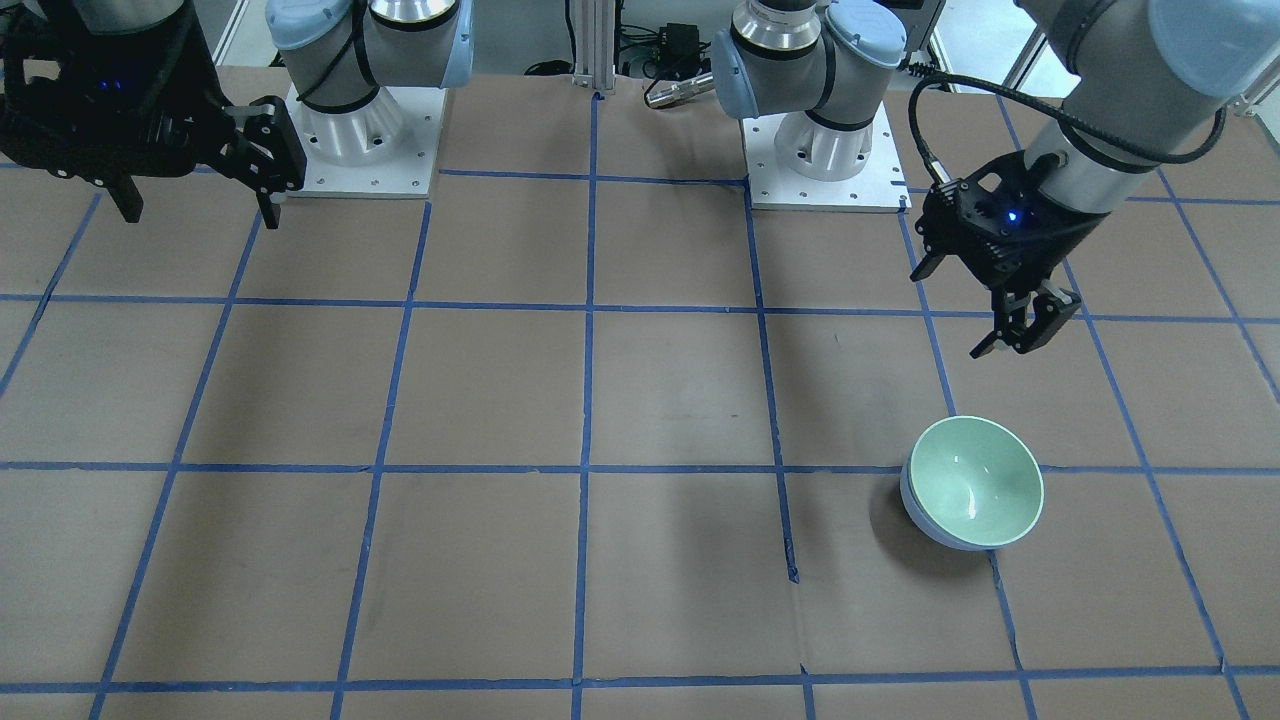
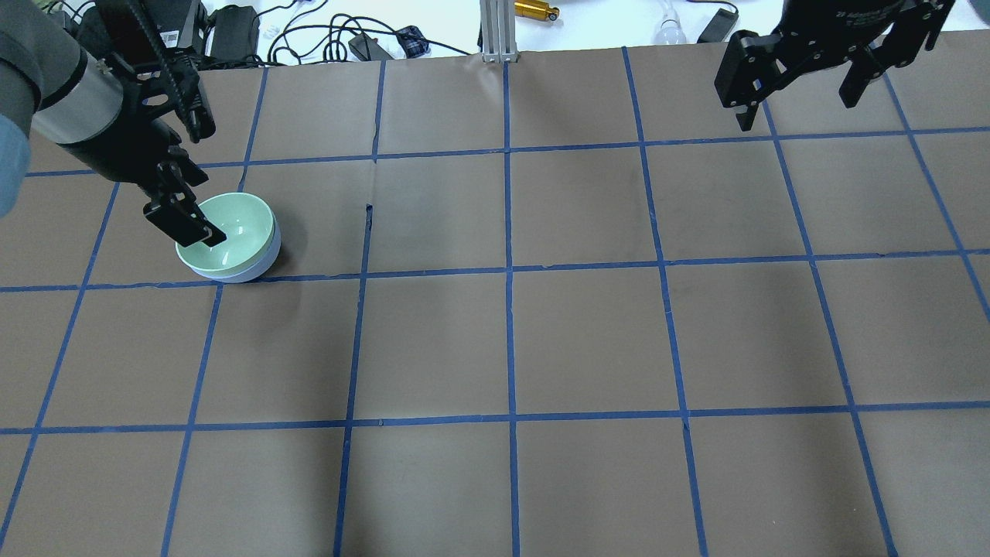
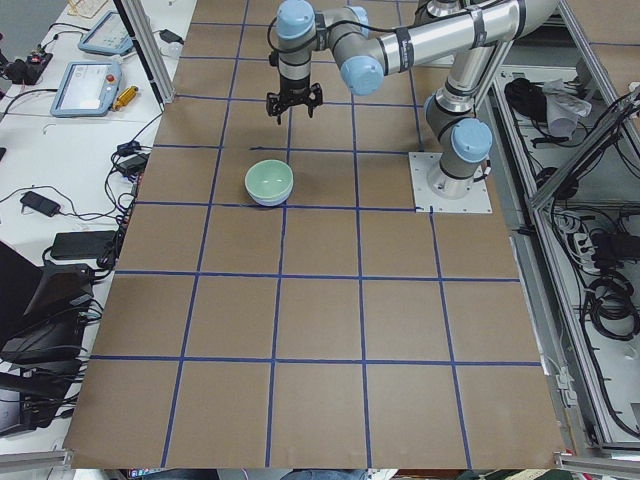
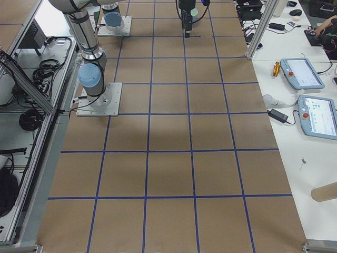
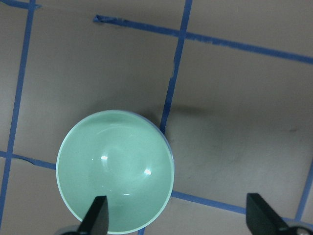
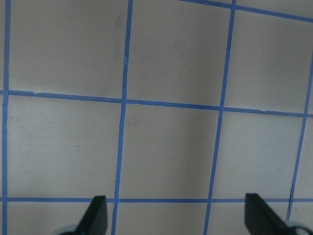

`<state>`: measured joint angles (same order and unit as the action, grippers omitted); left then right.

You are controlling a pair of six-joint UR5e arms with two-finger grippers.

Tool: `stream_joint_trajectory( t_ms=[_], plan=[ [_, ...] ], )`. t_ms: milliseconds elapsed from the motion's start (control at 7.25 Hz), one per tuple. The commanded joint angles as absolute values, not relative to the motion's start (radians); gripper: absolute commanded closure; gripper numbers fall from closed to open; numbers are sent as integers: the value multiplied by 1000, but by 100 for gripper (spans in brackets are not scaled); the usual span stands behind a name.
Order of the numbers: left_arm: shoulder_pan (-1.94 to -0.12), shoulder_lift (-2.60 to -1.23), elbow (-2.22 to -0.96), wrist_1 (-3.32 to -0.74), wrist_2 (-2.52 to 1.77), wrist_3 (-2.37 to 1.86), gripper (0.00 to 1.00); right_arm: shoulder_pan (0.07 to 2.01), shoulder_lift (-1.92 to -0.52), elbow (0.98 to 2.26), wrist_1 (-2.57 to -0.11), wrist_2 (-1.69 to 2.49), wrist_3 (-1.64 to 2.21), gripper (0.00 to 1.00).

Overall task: Stack green bowl on blue bowl
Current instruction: 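Lower the mint-green bowl into the pale blue bowl and release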

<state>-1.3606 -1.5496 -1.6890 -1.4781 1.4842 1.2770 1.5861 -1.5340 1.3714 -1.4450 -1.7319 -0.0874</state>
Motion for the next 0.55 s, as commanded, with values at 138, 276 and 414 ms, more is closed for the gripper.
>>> stream_joint_trajectory(
  t_ms=[138, 276, 414],
  plan=[
    [-1413, -1520, -1658, -1536, 1480, 857, 0, 1586, -1534, 1371, -1445, -1732, -87, 0],
    [-1452, -1505, -1663, -1539, 1489, 771, 0, 1586, -1534, 1371, -1445, -1732, -87, 0],
    [-1488, -1497, -1661, -1536, 1508, 650, 0, 1586, -1534, 1371, -1445, -1732, -87, 0]
  ],
)
